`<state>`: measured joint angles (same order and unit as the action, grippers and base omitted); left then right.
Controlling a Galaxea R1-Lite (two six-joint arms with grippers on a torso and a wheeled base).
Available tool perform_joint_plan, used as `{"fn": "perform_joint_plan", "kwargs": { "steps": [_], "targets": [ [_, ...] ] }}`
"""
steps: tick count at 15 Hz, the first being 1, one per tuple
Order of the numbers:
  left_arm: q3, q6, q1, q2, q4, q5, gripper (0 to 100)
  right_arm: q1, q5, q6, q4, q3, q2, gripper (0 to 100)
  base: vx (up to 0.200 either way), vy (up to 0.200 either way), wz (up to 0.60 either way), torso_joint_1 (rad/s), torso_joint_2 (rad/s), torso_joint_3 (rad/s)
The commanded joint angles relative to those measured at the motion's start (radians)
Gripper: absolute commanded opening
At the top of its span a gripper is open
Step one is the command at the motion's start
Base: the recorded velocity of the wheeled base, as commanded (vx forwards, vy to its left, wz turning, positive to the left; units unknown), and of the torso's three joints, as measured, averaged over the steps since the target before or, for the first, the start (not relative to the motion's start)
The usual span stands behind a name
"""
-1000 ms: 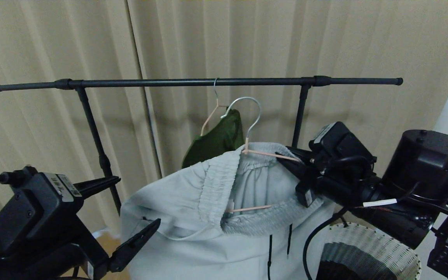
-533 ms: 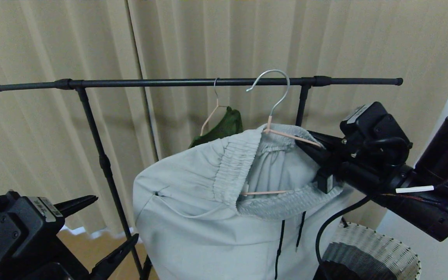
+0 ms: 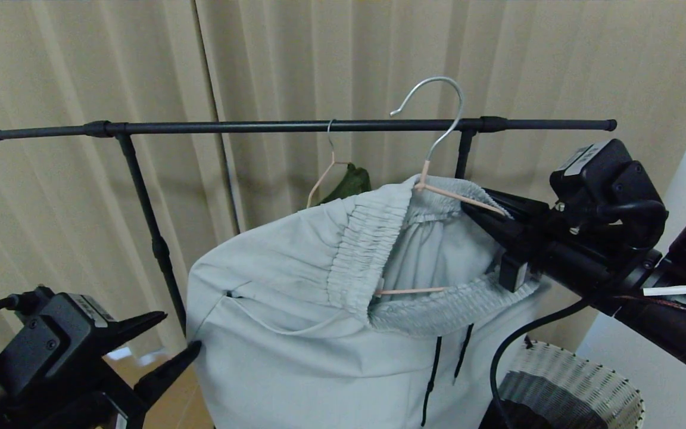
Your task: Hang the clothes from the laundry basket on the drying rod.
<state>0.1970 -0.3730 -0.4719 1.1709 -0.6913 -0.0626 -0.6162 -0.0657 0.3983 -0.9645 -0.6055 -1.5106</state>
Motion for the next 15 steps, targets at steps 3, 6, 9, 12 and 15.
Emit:
{"fn": "perform_joint_plan", "kwargs": {
  "steps": [3,6,9,12,15],
  "targets": [
    [-0.007,0.003,0.004,0.027,-0.001,0.000,0,-0.002,0.000,0.001,0.001,-0.003,0.006,0,0.000,0.000,0.00,0.000,0.00,0.000],
    [-0.018,0.025,0.067,0.016,-0.001,-0.003,0,0.001,0.000,0.001,0.001,-0.008,0.007,0,0.000,0.000,0.00,0.000,0.00,0.000],
    [-0.041,-0.023,0.236,0.010,-0.001,-0.003,0,0.015,-0.002,0.001,0.003,-0.010,0.013,0,0.000,0.000,0.00,0.000,0.00,0.000],
    [-0.067,-0.104,0.303,0.001,0.001,-0.003,0,0.035,-0.002,0.002,0.013,-0.011,0.015,0,0.000,0.000,0.00,0.000,0.00,0.000],
    [-0.067,-0.118,0.305,-0.011,0.001,0.000,0,0.036,-0.002,0.002,0.024,-0.013,0.018,0,0.000,0.000,0.00,0.000,0.00,0.000]
  ]
}}
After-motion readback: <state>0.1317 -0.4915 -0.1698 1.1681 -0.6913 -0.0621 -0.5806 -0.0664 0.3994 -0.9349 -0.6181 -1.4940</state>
